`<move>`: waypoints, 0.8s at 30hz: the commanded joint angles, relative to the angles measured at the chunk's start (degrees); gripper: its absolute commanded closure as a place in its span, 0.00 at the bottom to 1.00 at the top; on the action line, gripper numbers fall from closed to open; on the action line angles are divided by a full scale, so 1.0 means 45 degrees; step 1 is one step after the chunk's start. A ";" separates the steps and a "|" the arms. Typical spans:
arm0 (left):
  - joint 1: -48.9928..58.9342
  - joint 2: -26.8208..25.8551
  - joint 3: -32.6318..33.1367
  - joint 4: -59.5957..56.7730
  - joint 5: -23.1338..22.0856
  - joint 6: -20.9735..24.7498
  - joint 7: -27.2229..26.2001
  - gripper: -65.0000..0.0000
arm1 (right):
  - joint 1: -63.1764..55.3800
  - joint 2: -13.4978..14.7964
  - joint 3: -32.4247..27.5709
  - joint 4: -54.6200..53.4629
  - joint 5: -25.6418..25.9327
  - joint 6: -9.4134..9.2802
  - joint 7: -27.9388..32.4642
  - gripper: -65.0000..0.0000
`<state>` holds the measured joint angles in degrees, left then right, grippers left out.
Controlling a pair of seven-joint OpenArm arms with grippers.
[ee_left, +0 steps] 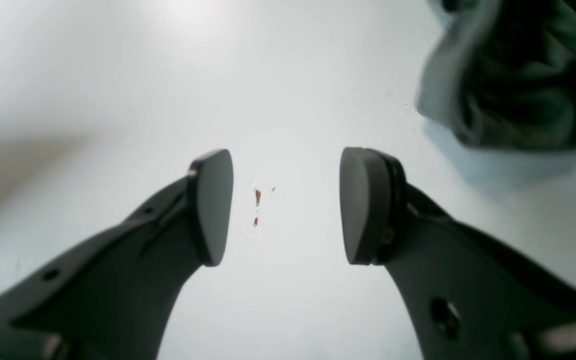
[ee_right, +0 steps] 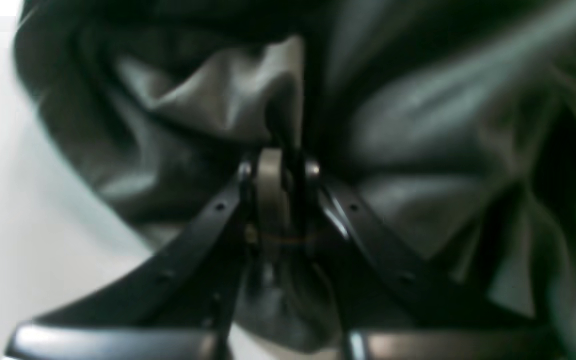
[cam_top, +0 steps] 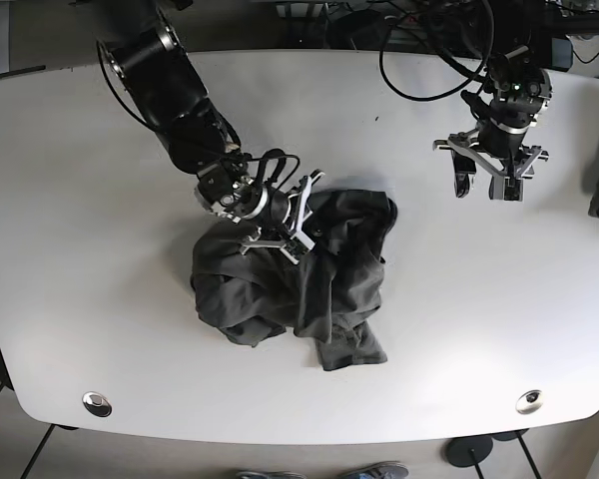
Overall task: Fold the T-shirt properly
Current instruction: 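Reach the right gripper to the crumpled dark shirt and grasp it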
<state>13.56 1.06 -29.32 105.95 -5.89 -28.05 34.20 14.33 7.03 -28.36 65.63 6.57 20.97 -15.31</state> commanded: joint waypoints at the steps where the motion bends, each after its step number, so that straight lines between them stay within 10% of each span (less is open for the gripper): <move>1: -0.0074 -0.0089 -0.0019 0.0182 -0.0146 0.0012 -0.0322 0.52 | -0.0810 0.0441 0.0998 0.1700 -0.0082 0.0605 -0.0261 0.91; 3: -0.0074 -0.0128 0.0001 0.0182 -0.0146 0.0012 -0.0322 0.52 | -0.1807 0.0578 0.2131 0.3126 -0.0082 0.1132 -0.0632 0.89; 9: -0.0074 -0.0187 0.0001 -0.0541 -0.0146 -0.0008 -0.0322 0.52 | -0.3135 0.0519 0.2854 0.6506 -0.0082 0.1757 -0.2077 0.35; 24: -0.0074 -0.0187 0.0001 -0.0580 -0.0146 -0.0008 -0.0322 0.52 | -0.0517 -0.1220 0.0412 0.4533 -0.0219 0.1660 -0.3816 0.33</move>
<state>13.52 0.62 -29.30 102.52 -5.89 -28.05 34.06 10.76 1.83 -26.79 84.75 4.80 28.51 -33.89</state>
